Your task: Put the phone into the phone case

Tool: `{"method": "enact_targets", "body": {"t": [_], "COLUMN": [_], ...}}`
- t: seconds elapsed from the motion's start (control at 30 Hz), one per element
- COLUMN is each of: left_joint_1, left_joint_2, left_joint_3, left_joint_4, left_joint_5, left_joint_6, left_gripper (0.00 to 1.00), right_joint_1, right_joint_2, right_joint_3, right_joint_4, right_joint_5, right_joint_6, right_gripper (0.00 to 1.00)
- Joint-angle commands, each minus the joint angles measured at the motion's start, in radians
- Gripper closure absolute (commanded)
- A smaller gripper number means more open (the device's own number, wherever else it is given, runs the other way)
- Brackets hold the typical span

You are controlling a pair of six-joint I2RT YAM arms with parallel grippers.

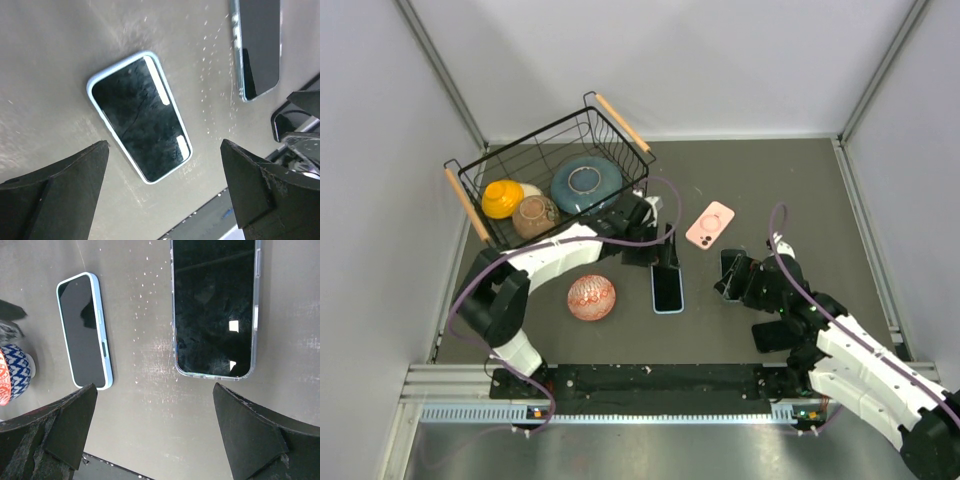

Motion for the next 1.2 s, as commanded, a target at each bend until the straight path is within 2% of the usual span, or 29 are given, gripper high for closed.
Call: {"method": "enact_targets", "body": {"t": [0.0,0.17,0.63,0.8,0.93,1.17], "left_joint_1": [-0.081,-0.09,-0.089,-0.089,-0.089,-0.089], "left_joint_2": [0.012,0.138,0.521,0.594,0.669,0.709], "left_joint_3": [0.205,0.377,0.797,0.863,0.929,0.931], "left_joint_4": [-0.195,-0.244,-0.258,-0.227,-0.247,-0.249], "left_joint_5": [-0.252,-0.343,-0.25,-0.145,-0.148,-0.176], "left_joint_6": [0.172,0.26,0.43,0.438,0.427,0.407], "left_gripper": [0.01,0.02,0.01,0.01,0.01,0.01], "right_joint_1": [-0.009,-0.009,-0.009,-0.007,-0.009,-0.009], "right_joint_2": [-0.027,-0.054,-0.33,-0.376,-0.375,-0.402], "right_joint_3": [0.045,0.025,-0.069,-0.046,-0.025,-0.009], "right_joint_4": [0.002,-0.001,-0.028,-0.049,-0.064,-0.098], "right_joint_5": [0.018,0.004,-0.008,-0.002,0.018,0.069], "right_joint_6": [-0.044,-0.038,-0.027,-0.039,-0.068,-0.07], "right_gripper": [0.01,0.01,0.01,0.01,0.01,0.01]}}
